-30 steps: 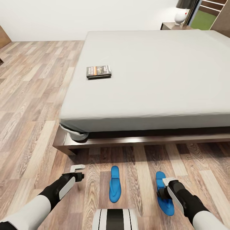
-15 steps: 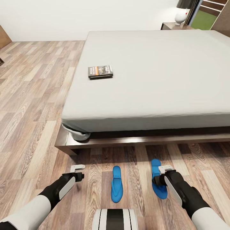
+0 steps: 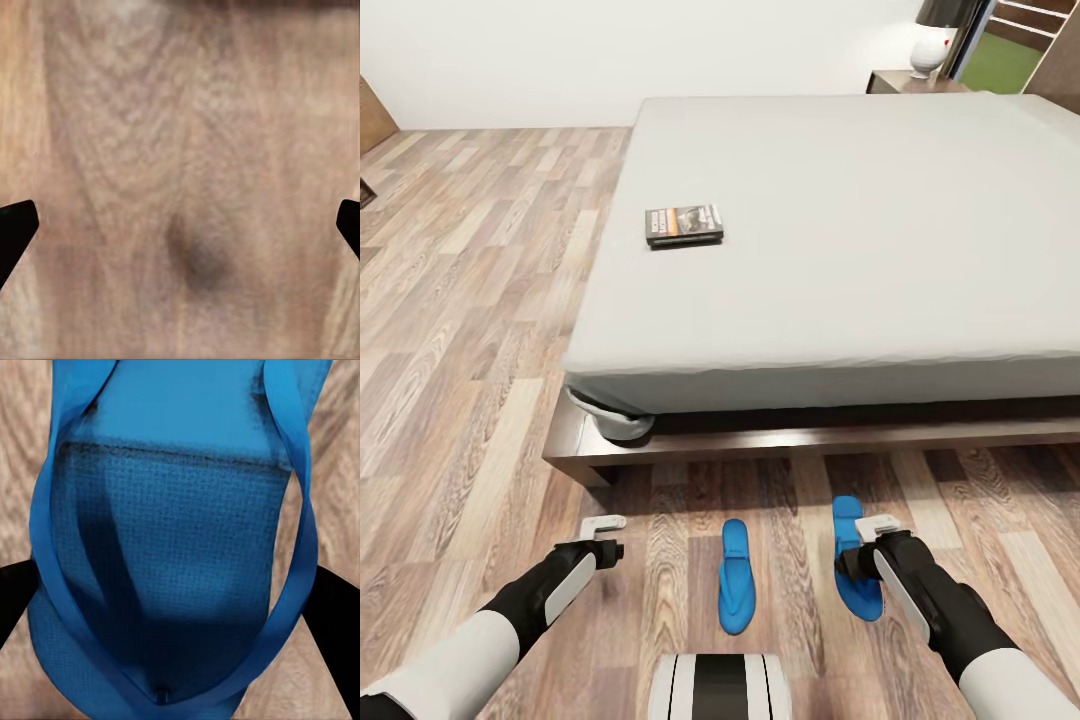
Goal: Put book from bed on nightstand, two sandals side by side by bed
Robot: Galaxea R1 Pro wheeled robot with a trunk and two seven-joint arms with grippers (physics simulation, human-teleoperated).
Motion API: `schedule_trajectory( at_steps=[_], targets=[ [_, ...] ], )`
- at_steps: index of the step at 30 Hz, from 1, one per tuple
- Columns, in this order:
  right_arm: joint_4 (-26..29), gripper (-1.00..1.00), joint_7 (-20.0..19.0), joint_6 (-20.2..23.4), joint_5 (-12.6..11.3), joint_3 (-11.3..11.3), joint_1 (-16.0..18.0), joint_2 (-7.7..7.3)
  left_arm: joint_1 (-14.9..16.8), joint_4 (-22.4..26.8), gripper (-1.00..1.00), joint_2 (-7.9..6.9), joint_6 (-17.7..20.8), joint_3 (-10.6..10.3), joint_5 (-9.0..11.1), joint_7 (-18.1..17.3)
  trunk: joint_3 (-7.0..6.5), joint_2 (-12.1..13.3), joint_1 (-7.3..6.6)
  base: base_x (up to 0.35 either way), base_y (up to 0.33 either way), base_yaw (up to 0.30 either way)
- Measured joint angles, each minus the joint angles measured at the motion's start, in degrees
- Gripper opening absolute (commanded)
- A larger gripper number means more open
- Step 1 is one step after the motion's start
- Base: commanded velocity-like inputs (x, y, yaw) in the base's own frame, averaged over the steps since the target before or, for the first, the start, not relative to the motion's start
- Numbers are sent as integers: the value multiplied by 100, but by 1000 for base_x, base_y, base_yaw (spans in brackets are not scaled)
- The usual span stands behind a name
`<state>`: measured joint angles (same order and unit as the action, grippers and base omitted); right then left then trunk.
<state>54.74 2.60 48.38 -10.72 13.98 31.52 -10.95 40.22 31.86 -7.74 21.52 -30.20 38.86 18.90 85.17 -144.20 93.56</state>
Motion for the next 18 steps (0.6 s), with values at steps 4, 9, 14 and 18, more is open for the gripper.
schedule_trajectory(
  at_steps=[4,9,14,18],
  targets=[
    [1,-100,-4,-3,0,0,0,2,0,-2,100,0,0,0,0,0,0,0,0,0,268,0],
    [1,-100,-5,-4,0,0,0,-4,0,-1,100,0,0,0,0,0,0,0,0,0,281,0],
    [2,-100,-5,-3,-2,0,0,-1,0,0,100,0,0,0,0,0,0,0,0,0,284,0],
    [2,-100,-5,-4,-1,0,0,-1,0,-2,100,0,0,0,0,0,0,0,0,0,285,0]
  ],
)
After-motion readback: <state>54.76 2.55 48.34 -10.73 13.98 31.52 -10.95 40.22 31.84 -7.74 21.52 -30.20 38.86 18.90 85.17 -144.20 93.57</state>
